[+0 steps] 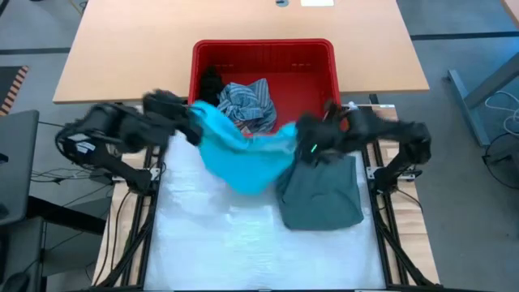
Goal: Fold Laundry from Bin
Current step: Fold the sky blue shorts
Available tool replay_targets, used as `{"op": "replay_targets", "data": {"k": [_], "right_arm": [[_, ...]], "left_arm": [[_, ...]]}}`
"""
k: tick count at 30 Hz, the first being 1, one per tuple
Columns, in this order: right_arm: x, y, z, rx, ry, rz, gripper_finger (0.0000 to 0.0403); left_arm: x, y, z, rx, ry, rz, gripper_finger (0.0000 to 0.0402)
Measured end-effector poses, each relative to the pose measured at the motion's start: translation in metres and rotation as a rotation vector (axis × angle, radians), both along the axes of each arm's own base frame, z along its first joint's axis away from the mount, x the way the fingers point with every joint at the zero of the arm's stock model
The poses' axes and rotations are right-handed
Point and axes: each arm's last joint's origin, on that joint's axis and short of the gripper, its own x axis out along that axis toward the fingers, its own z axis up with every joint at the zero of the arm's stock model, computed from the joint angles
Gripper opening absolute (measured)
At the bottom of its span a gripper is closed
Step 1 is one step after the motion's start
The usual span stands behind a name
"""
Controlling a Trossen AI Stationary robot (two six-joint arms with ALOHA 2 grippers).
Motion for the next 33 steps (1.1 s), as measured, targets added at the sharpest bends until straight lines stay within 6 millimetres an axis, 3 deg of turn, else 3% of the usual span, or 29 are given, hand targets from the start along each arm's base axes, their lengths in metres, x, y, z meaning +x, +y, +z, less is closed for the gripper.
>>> {"op": "replay_targets", "data": {"k": [4, 7, 10, 12, 16, 20, 22, 25, 28, 33], "right_arm": [[-0.016, 0.005, 0.046, -0.055, -0.227, 0.011, 0.0027], [-0.015, 0.026, 0.047, 0.026, -0.279, 0.095, 0.0027], [0.001, 0.056, 0.017, 0.167, -0.190, 0.129, 0.0027], [0.016, 0.085, -0.017, 0.267, -0.082, 0.125, 0.0027], [0.048, 0.140, -0.113, 0.324, 0.151, 0.060, 0.0027], [0.073, 0.173, -0.209, 0.428, 0.295, -0.033, 0.0027], [0.082, 0.185, -0.244, 0.507, 0.357, -0.052, 0.0028], [0.091, 0.201, -0.269, 0.639, 0.390, -0.045, 0.0035], [0.098, 0.211, -0.278, 0.752, 0.403, -0.025, 0.0050], [0.099, 0.210, -0.261, 0.813, 0.373, 0.010, 0.0090]], "left_arm": [[-0.019, -0.001, 0.021, 0.021, -0.101, -0.017, 0.0000], [-0.023, -0.009, 0.011, -0.019, -0.037, -0.080, 0.0000], [-0.022, -0.026, -0.022, -0.118, 0.107, -0.121, 0.0000], [-0.011, -0.042, -0.055, -0.169, 0.179, -0.133, 0.0000], [0.000, -0.080, -0.131, -0.308, 0.291, -0.180, 0.0000], [-0.004, -0.113, -0.215, -0.410, 0.357, -0.142, 0.0000], [-0.013, -0.125, -0.245, -0.481, 0.322, -0.128, 0.0000], [-0.027, -0.144, -0.277, -0.563, 0.266, -0.130, 0.0000], [-0.036, -0.156, -0.295, -0.606, 0.252, -0.123, 0.0000], [-0.047, -0.174, -0.312, -0.617, 0.346, -0.146, 0.0000]]}}
